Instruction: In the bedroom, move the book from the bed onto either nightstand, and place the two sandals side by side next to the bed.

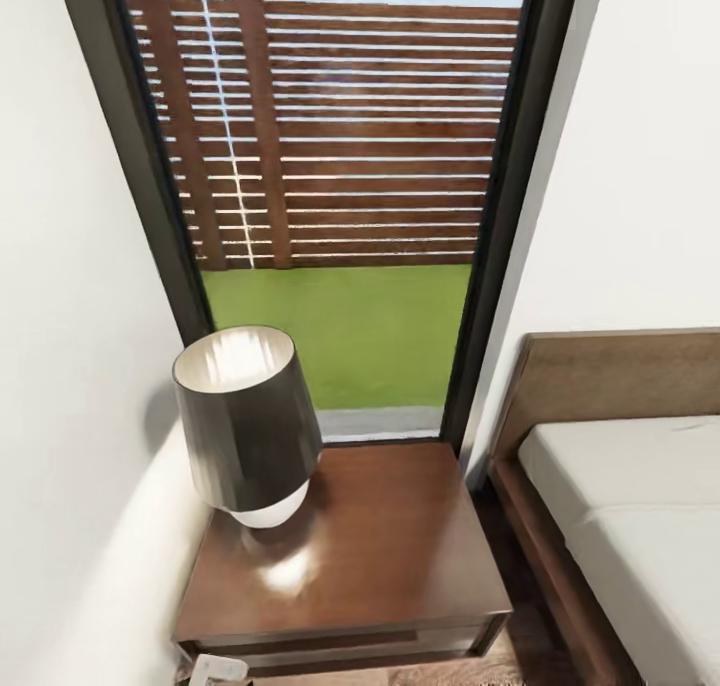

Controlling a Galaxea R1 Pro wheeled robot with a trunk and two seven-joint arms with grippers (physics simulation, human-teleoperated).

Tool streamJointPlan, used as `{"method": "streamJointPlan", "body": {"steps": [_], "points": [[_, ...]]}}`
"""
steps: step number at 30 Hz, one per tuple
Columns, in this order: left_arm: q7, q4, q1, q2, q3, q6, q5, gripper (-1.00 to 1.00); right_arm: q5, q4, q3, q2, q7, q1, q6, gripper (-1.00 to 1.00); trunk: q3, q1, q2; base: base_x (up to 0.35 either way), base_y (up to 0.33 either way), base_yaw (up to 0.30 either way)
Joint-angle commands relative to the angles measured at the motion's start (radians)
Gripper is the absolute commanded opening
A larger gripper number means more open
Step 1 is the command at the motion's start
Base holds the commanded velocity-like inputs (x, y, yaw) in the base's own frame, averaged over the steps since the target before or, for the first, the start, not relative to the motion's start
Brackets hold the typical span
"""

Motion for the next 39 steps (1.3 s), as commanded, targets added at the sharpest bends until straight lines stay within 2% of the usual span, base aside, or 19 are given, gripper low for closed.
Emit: {"method": "streamJointPlan", "body": {"steps": [1, 29, 35, 39], "points": [[-0.004, 0.001, 0.0, 0.001, 0.009, -0.003, -0.007, 1.0, -0.003, 0.002, -0.004, 0.0, 0.007, -0.001, -0.001, 1.0, -0.001, 0.0, 0.0, 0.0, 0.0, -0.255], [-0.004, 0.001, 0.0, 0.001, 0.009, -0.003, -0.007, 1.0, -0.004, 0.002, -0.004, 0.0, 0.002, -0.001, -0.001, 1.0, -0.019, 0.0, 0.0, 0.0, 0.0, -0.253], [-0.005, 0.001, 0.0, 0.0, 0.009, -0.003, -0.007, 1.0, -0.003, 0.002, -0.004, 0.001, 0.002, -0.001, -0.001, 1.0, -0.022, 0.0, 0.0, 0.0, 0.0, -0.077], [-0.005, 0.001, 0.0, -0.004, 0.009, -0.003, -0.007, 1.0, -0.003, 0.002, -0.004, 0.0, 0.003, -0.001, -0.001, 1.0, -0.01, -0.015, 0.028, 0.0, 0.0, -0.006]]}}
